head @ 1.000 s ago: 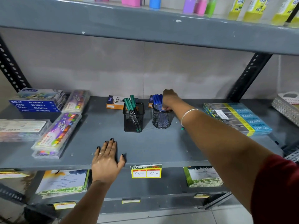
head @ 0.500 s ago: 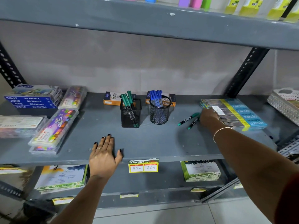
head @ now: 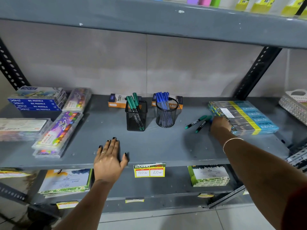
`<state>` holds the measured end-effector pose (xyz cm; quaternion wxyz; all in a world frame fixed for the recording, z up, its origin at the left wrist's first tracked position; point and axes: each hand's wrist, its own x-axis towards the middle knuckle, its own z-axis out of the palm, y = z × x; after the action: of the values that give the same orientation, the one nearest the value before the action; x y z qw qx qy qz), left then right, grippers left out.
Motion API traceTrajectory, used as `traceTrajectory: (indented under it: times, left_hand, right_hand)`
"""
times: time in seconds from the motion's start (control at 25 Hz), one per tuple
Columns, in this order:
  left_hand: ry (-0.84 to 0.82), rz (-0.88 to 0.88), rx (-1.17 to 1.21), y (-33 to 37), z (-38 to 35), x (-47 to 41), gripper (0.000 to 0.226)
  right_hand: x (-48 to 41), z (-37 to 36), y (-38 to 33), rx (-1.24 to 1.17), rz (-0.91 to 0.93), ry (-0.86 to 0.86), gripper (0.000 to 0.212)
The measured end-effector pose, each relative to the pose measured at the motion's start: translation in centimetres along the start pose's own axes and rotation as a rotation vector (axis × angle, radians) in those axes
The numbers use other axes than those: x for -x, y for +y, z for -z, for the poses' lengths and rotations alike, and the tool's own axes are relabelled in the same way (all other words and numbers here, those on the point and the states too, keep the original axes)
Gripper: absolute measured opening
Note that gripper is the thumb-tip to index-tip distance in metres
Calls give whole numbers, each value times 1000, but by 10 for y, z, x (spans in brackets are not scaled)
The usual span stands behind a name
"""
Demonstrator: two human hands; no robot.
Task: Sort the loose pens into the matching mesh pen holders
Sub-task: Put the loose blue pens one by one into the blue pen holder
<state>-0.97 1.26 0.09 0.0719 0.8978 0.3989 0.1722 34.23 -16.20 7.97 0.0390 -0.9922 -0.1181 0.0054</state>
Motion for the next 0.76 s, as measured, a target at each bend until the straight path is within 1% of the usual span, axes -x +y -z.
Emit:
traceTrajectory:
  times: [0.16, 0.28, 0.36, 0.44, 0.56, 0.6, 0.64, 0.76]
  left_hand:
    - [-4, -1, -6, 0, 0, -1, 67]
    - [-7, 2, -13, 0, 0, 0, 67]
    - [-14, 2, -23, 0, 0, 0, 67]
    - [-19, 3, -27, -1, -1, 0, 67]
    - [-31, 9, -28, -1, -2, -1, 67]
    - [-32, 9, -26, -1, -2, -1, 67]
    - [-31, 9, -25, -1, -1, -1, 67]
    - [-26, 10, -25, -1, -1, 0, 67]
  right_hand:
    - [3, 4, -1, -20, -17, 18, 33]
    - [3, 26, -13, -113, -30, 75, 31]
    - [6, 54, -35, -247, 14, 172, 28]
    - [12, 87, -68, -445, 85, 285, 27]
    - [27, 124, -124, -672, 230, 378, 24]
    - [33, 127, -139, -671, 274, 371, 24]
    - [38, 124, -151, -610, 313, 323, 24]
    - [47, 92, -168, -329, 354, 45, 29]
